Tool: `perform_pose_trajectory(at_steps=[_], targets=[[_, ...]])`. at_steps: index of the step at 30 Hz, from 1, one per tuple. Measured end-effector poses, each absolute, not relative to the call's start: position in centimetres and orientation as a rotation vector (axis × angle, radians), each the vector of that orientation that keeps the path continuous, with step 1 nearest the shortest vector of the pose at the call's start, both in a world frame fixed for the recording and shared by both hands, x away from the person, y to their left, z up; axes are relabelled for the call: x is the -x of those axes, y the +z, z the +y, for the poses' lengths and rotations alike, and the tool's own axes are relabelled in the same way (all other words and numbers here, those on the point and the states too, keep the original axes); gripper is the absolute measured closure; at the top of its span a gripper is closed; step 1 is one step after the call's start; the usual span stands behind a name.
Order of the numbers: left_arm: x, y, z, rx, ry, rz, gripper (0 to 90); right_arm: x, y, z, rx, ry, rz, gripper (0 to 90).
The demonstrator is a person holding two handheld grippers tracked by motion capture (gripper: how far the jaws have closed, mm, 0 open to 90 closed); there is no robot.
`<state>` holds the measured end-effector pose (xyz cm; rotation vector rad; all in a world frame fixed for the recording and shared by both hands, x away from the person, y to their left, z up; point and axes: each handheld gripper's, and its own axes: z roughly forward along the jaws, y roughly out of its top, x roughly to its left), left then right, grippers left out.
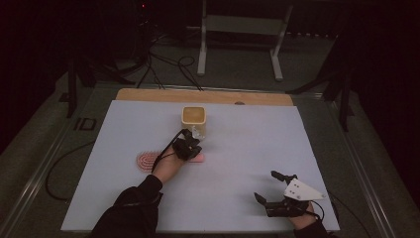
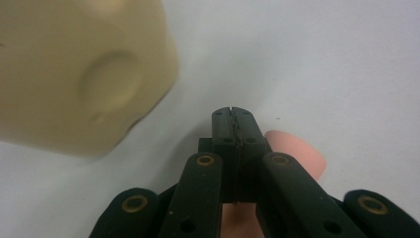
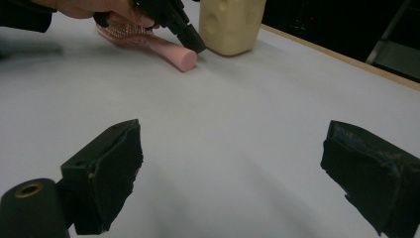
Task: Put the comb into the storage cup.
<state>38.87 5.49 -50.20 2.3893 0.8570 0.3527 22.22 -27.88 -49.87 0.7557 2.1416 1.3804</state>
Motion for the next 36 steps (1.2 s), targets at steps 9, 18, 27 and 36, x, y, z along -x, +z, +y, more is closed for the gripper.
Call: perform_pose_trajectory(at_steps=[9, 18, 27, 36], targets=[[-37.6, -50.0, 5.0, -2.422, 0.326, 0.825, 90.0, -22.2, -49.8, -27.9, -0.753, 1.381, 2.141, 8.5], [-35.9, -49.9, 4.7, -2.433, 0.290, 0.795, 90.0, -22.2, -49.8, -27.9, -0.758, 1.380, 2.140, 8.4], [-35.0, -49.6, 4.8, -2.442, 0.271, 0.773, 90.0, -22.3, -49.8, -28.0, -0.769, 1.385, 2.133, 8.5], [-33.7, -49.0, 4.8, -2.463, 0.273, 0.738, 90.0, -22.3, -49.8, -28.0, -0.771, 1.387, 2.132, 8.5]])
